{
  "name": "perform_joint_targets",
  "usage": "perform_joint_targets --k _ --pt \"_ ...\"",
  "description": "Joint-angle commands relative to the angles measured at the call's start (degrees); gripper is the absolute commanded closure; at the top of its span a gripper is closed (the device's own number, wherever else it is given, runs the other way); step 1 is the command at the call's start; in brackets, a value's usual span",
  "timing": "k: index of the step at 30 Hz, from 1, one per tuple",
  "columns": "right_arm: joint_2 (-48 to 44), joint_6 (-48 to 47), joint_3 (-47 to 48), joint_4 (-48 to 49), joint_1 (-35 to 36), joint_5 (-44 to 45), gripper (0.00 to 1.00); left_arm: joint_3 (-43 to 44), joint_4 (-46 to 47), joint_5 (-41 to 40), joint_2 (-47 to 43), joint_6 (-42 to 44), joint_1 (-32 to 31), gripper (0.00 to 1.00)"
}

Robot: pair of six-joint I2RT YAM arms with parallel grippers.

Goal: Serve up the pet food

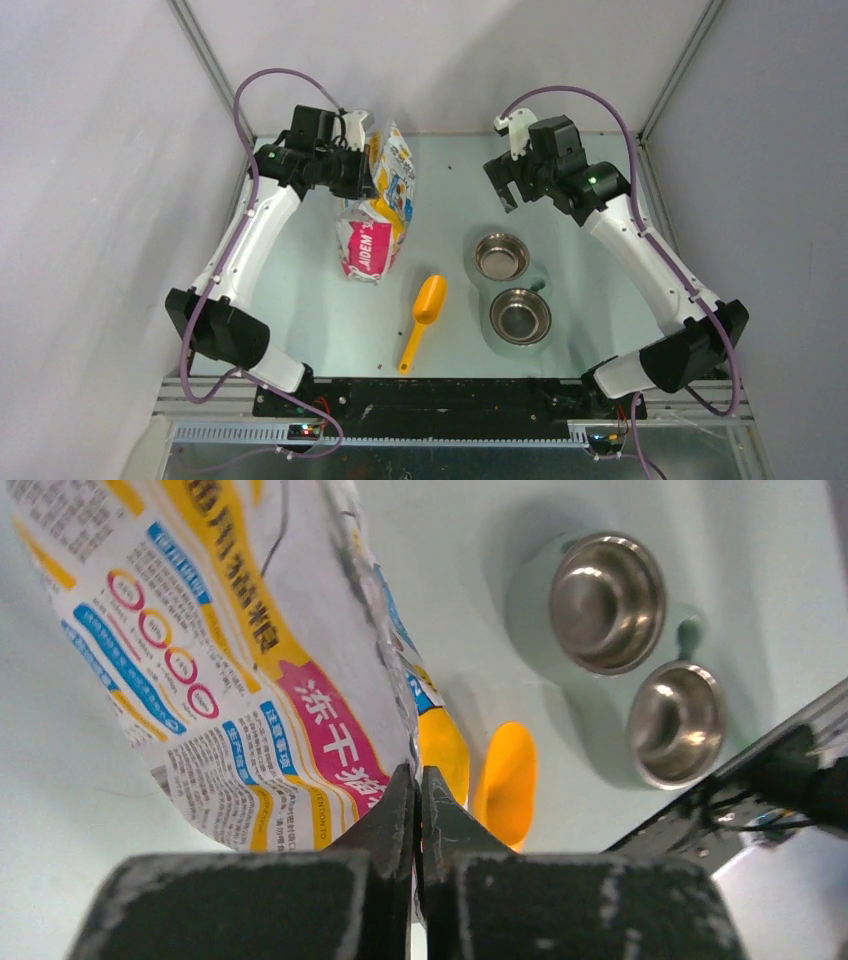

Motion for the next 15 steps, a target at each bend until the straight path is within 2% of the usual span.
perform_joint_targets --k 1,5,8,9,10,11,12,13,15 --pt "3.13 3.55 4.33 1.55 0.49 -4.4 0.0 6.22 11.66 10.31 -1.84 -10.02 -0.24 1.0" --pt "9.95 7.84 11.46 -1.18 1.75 -12.06 0.01 5.25 14.14 11.53 -2.64 -13.15 2.16 1.0" --pt "13.64 9.79 16.44 -2.23 2.71 -17.96 0.03 3.79 13.74 13.6 -3.86 -11.08 2.53 0.98" --pt "15.31 10.77 18.7 -2.32 2.98 -18.63 0.03 3.4 13.55 14.5 -4.07 -10.3 2.85 0.91" --pt "16.09 11.33 19.75 -2.29 3.67 -19.32 0.03 3.27 13.27 16.06 -4.51 -10.19 3.03 0.71" --pt "17.3 12.08 21.69 -2.18 4.03 -19.27 0.03 3.58 12.4 16.52 -4.65 -10.49 3.5 0.62" --pt "17.83 12.51 22.56 -2.14 4.72 -18.75 0.04 4.46 11.81 16.63 -5.12 -11.27 3.8 0.48" --pt "18.62 13.45 23.97 -1.37 4.91 -18.53 0.07 4.93 11.61 16.15 -5.36 -11.69 4.53 0.39" --pt "19.71 15.82 25.37 0.61 5.15 -17.7 0.12 6.16 11.43 12.2 -5.89 -12.36 5.66 0.33"
